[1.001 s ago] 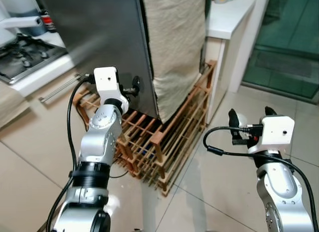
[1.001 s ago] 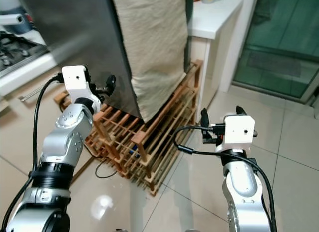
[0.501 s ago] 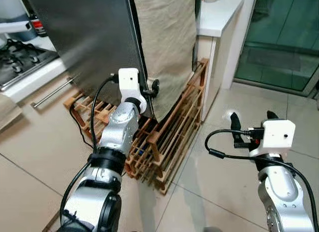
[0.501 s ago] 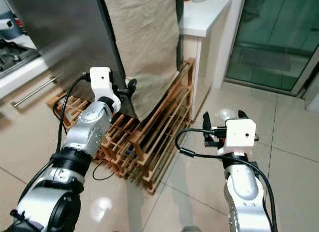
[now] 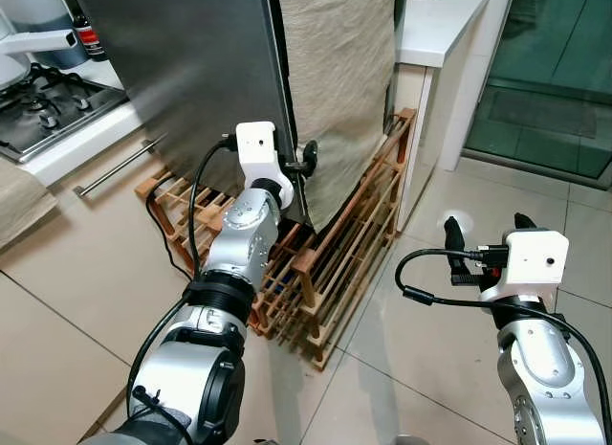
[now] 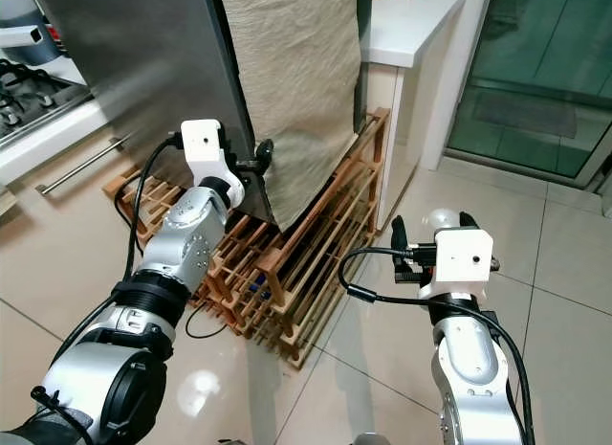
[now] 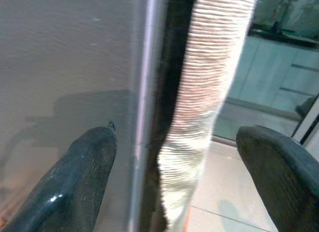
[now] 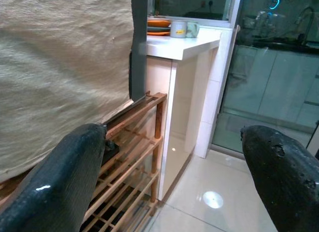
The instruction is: Restocking fridge
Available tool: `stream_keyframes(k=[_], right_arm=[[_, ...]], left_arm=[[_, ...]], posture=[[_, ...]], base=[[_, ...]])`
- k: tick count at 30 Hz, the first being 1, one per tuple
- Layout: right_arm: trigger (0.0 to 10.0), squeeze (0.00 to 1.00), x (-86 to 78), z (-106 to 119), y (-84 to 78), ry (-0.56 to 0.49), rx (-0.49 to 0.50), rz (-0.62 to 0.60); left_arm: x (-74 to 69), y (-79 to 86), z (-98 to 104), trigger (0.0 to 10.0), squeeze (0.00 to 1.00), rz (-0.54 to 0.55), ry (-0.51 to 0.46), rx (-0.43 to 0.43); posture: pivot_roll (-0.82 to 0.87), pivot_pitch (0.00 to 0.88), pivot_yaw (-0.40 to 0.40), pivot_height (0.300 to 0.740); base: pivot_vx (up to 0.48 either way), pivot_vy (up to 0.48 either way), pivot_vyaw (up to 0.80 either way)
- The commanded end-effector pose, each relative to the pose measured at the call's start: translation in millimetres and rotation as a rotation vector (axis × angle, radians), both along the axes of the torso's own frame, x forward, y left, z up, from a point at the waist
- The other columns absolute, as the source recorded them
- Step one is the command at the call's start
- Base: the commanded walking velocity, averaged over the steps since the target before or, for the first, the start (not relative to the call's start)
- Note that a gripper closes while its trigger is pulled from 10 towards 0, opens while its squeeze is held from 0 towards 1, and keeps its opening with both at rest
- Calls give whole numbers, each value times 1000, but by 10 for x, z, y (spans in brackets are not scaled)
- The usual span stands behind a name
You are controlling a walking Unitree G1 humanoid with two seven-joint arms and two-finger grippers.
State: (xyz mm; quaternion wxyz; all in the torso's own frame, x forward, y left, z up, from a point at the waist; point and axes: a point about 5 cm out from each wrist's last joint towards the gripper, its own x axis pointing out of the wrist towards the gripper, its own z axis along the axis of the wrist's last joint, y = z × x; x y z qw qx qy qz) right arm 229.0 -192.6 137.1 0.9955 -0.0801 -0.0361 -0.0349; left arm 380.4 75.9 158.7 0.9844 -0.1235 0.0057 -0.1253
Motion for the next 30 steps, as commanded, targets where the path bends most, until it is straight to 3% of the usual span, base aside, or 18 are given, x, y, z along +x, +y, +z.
stream_keyframes(k=[1, 23, 30], right_arm=[[10000, 8, -20, 8, 0, 3, -6, -5], [10000, 4, -54, 7, -13, 8, -18, -13], [10000, 4, -51, 23, -8, -2, -18, -21]], left_arm=[[24, -15, 46, 10000, 0, -7, -11, -10], [161, -257, 294, 10000, 0, -21, -31, -50], [209, -301, 383, 10000, 0, 38, -7, -47]], posture=[[-223, 0, 138, 740], [-259, 0, 147, 740], [-277, 0, 164, 740]], base=[[0, 0, 0], [0, 0, 0], [0, 0, 0]])
